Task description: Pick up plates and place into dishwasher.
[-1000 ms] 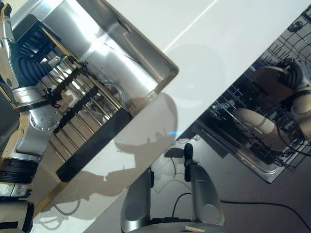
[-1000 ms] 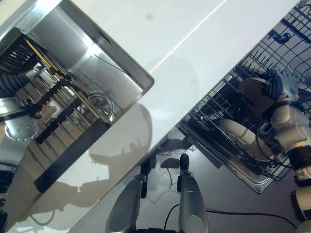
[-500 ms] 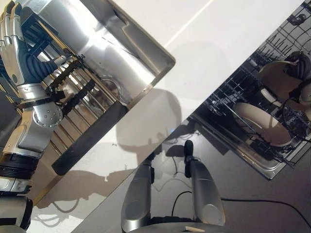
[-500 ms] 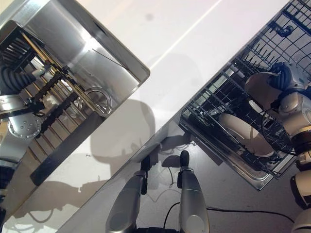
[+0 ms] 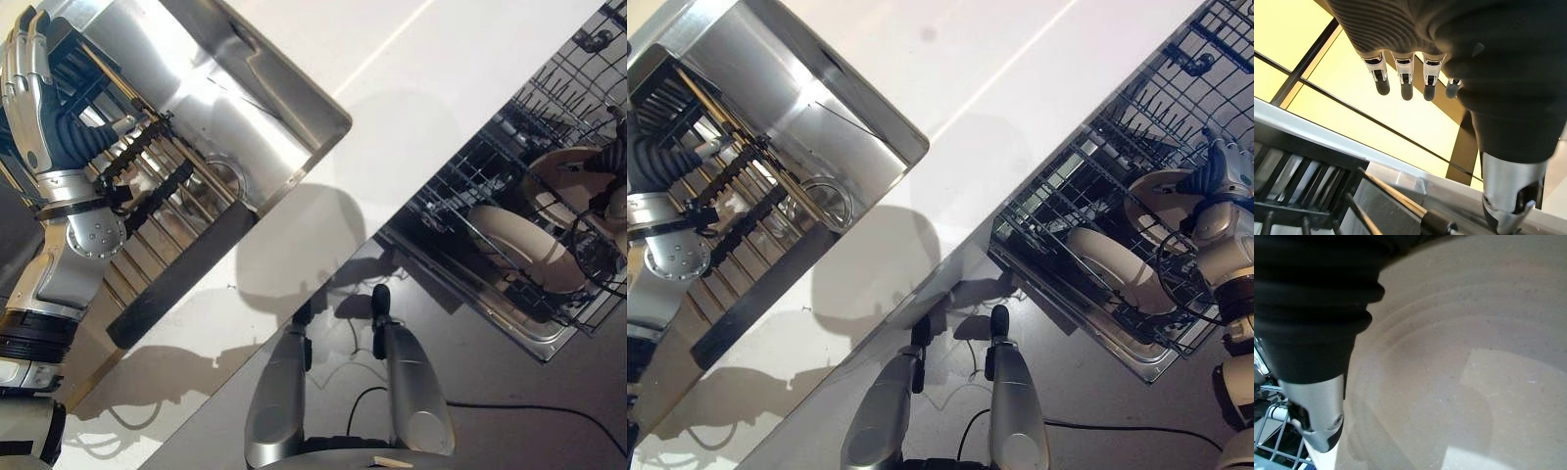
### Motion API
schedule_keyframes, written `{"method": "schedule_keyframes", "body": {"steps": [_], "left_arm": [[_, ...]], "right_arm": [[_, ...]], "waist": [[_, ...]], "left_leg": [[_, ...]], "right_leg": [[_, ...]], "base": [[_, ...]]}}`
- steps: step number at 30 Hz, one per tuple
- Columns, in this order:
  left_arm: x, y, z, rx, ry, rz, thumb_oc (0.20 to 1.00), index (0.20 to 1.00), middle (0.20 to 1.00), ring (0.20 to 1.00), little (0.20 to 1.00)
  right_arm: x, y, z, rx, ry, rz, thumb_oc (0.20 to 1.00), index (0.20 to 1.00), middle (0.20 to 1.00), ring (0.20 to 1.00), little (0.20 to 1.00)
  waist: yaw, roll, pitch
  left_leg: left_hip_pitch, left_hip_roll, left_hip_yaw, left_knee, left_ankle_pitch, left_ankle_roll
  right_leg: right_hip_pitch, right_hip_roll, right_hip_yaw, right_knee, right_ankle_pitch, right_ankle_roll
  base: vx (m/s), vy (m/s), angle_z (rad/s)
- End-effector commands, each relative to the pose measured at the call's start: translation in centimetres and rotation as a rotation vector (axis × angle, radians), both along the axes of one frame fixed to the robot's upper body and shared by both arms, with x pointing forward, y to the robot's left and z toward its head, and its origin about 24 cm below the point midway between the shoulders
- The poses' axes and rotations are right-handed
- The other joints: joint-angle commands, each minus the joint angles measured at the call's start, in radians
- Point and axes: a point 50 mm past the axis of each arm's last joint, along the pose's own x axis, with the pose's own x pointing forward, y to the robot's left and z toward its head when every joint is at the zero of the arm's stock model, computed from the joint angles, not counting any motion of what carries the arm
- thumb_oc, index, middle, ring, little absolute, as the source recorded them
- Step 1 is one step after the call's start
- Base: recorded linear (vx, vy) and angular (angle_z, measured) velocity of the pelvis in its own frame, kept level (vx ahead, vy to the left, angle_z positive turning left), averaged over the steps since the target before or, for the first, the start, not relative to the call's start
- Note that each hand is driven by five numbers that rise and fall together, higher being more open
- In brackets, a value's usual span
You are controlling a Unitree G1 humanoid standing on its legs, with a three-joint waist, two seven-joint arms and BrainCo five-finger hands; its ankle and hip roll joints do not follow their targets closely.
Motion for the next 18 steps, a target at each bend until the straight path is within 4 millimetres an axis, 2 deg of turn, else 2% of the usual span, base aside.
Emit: {"method": "schedule_keyframes", "body": {"steps": [1,10,18], "left_arm": [[-0.9,0.2,1.6,-0.025,-0.080,-0.023,1.000,1.000,1.000,1.000,1.000],[-1.5,0.8,0.2,-0.044,-0.040,-0.014,1.000,1.000,1.000,1.000,1.000],[-2.6,1.4,-1.3,-0.062,-0.006,-0.002,1.000,1.000,1.000,1.000,1.000]], "right_arm": [[-0.4,-0.3,-0.6,-0.006,0.000,-0.025,1.000,1.000,1.000,1.000,1.000],[-1.7,-1.1,1.1,-0.034,-0.157,-0.072,1.000,1.000,1.000,1.000,1.000],[-3.7,-1.6,2.4,-0.018,-0.390,-0.118,1.000,1.000,1.000,1.000,1.000]], "waist": [[-0.007,0.010,0.002],[-0.015,0.003,-0.020],[-0.024,-0.003,-0.054]], "left_leg": [[-0.070,0.022,0.015,0.017,0.040,0.021],[-0.038,0.024,0.032,-0.004,0.034,0.022],[-0.001,0.028,0.046,-0.009,0.022,0.024]], "right_leg": [[0.074,-0.017,-0.026,-0.129,-0.001,0.033],[0.113,-0.024,-0.022,-0.189,0.027,0.046],[0.153,-0.027,-0.025,-0.208,0.030,0.048]], "base": [[0.00,0.000,0.00],[0.00,0.001,-0.01],[0.05,0.026,-0.04]]}}
